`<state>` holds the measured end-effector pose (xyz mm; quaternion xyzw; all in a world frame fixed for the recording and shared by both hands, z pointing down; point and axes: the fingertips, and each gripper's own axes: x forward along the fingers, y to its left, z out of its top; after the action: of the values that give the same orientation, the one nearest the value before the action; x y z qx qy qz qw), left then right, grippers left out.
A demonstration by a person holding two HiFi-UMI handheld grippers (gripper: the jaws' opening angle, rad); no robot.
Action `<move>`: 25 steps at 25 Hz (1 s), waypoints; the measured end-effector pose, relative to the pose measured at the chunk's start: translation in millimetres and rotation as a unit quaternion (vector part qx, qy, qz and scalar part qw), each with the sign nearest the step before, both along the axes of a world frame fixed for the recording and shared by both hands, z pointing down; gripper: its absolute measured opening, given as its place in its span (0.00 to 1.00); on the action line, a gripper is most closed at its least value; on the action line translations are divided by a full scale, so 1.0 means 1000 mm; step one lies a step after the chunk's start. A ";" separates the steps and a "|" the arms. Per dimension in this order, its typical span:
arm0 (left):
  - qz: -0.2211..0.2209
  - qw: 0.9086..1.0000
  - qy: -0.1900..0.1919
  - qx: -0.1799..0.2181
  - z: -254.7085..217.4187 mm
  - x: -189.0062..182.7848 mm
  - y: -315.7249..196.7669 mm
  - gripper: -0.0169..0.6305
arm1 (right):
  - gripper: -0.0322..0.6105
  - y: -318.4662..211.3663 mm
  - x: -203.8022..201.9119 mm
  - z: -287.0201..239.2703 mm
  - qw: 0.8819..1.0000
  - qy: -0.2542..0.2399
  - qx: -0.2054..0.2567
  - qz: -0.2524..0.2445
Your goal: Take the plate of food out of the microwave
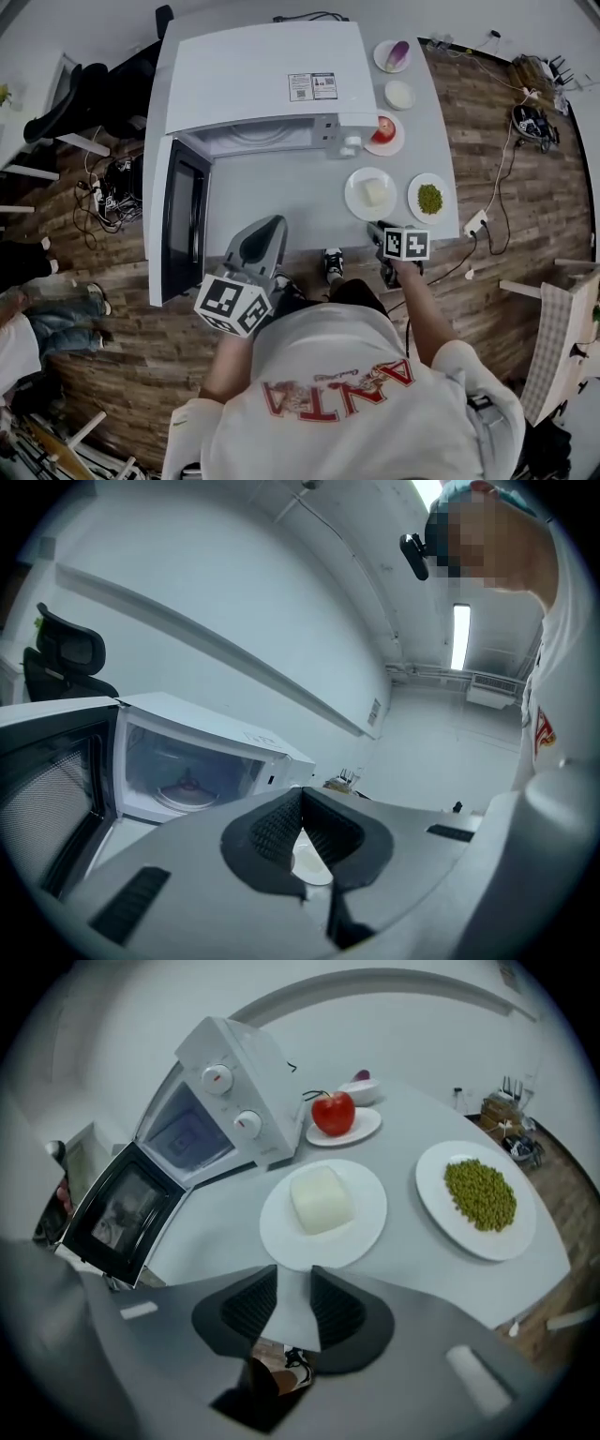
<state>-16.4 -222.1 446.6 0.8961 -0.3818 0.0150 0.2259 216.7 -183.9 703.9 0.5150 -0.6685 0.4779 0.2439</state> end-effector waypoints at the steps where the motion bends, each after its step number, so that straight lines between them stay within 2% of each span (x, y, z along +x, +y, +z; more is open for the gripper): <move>1: -0.005 1.000 0.002 0.002 -0.001 -0.003 -0.001 0.04 | 0.18 -0.004 -0.003 -0.008 1.000 0.005 0.012 -0.008; 3: -0.017 1.000 0.006 0.006 -0.005 -0.009 -0.004 0.04 | 0.08 -0.016 -0.012 -0.030 0.998 0.009 0.050 -0.022; 4: -0.024 1.000 0.007 0.010 -0.007 -0.013 -0.005 0.04 | 0.06 -0.023 -0.017 -0.042 0.997 0.011 0.070 -0.031; 7: -0.042 0.999 0.008 0.021 -0.015 -0.024 -0.007 0.04 | 0.05 -0.046 -0.035 -0.083 0.990 0.005 0.131 -0.053; 10: -0.061 0.998 0.008 0.032 -0.025 -0.035 -0.008 0.04 | 0.05 -0.067 -0.056 -0.130 0.978 -0.025 0.194 -0.065; 17: -0.099 0.993 0.003 0.067 -0.056 -0.057 -0.008 0.04 | 0.05 -0.097 -0.096 -0.242 0.942 -0.114 0.305 -0.087; 25: -0.117 0.988 -0.008 0.106 -0.092 -0.069 -0.009 0.04 | 0.05 -0.095 -0.115 -0.349 0.888 -0.110 0.429 -0.127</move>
<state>-85.5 -231.2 354.8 0.8642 -0.4848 -0.0449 0.1271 101.6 -279.4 355.1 0.4239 -0.8907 0.1633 -0.0172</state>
